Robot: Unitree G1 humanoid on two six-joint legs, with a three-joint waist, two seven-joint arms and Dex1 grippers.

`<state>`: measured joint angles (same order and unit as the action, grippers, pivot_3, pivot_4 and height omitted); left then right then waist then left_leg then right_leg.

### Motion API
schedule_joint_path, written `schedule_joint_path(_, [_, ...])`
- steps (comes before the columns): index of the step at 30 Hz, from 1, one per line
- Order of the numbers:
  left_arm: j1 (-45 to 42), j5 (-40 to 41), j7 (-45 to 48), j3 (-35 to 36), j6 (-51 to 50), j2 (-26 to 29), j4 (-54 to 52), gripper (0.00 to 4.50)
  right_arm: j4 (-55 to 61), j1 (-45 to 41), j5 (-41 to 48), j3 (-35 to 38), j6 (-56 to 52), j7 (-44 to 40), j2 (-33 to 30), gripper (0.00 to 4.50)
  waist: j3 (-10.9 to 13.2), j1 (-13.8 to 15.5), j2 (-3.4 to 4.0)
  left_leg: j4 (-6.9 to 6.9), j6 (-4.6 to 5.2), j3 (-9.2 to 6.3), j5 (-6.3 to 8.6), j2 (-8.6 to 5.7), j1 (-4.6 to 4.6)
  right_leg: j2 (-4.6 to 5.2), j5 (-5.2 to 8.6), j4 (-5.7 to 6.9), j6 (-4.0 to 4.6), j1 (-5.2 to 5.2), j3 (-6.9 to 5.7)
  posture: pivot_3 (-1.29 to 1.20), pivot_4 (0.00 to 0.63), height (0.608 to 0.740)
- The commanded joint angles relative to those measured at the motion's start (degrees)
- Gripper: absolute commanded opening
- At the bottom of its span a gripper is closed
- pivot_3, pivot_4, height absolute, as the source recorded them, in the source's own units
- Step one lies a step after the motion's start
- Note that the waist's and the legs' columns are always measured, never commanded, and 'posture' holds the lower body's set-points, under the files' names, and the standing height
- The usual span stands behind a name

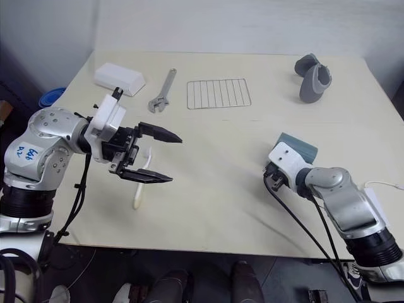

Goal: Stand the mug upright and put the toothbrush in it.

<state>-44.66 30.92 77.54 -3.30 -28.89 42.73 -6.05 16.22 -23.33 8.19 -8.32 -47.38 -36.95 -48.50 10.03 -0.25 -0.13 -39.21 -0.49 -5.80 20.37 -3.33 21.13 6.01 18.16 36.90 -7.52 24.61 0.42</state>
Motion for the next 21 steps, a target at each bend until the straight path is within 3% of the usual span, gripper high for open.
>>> schedule_joint_path(1, [0.1, 0.8, -0.5, 1.8, -0.4, 1.0, -1.4, 4.50, -0.4, 1.5, 0.7, 0.5, -0.4, -0.8, 1.1, 0.01, -0.1, 0.1, -0.13, 0.00, 0.00, -0.02, 0.00, 0.01, -0.01, -0.01, 0.00, -0.01, 0.00, -0.01, -0.02, 0.00, 0.150, 0.740])
schedule_joint_path(5, [0.8, 0.9, -1.6, 2.6, -1.0, 1.6, -1.6, 4.50, 0.4, 1.4, 3.1, 3.4, 3.8, -0.8, 5.9, 0.01, -0.1, -0.2, -0.19, 0.00, 0.00, -0.02, 0.00, 0.00, 0.00, 0.00, 0.00, -0.02, 0.00, -0.02, -0.02, 0.00, 0.150, 0.740])
schedule_joint_path(11, [5.9, 9.4, -9.5, 14.4, -13.5, 5.6, -4.3, 4.50, 4.4, -2.6, 17.7, 8.4, 11.1, -0.7, 28.7, 0.01, -0.1, -3.2, -0.20, 0.07, -0.21, -0.10, 0.00, 0.25, -0.10, -0.27, -0.01, 0.20, 0.02, 0.14, 0.17, 0.00, 0.150, 0.740])
schedule_joint_path(15, [9.8, 11.9, -12.4, 19.4, -17.2, 8.5, -6.4, 4.50, -0.1, -3.0, 16.0, 4.8, 17.1, -0.1, 36.3, 0.01, -0.1, -3.1, -0.18, 0.11, -0.35, -0.07, -0.01, 0.20, -0.03, -0.28, 0.00, 0.64, 0.10, 0.66, 0.18, 0.00, 0.150, 0.740])
schedule_joint_path(21, [20.0, 11.0, -13.1, 24.8, -17.3, 14.7, -10.3, 4.50, -16.5, -3.4, 10.3, -1.6, 35.5, -1.8, 46.1, 0.01, -0.1, -2.9, -0.21, 0.09, -0.34, -0.08, -0.01, 0.07, -0.02, -0.15, 0.01, 0.65, 0.13, 0.66, 0.09, 0.00, 0.150, 0.740])
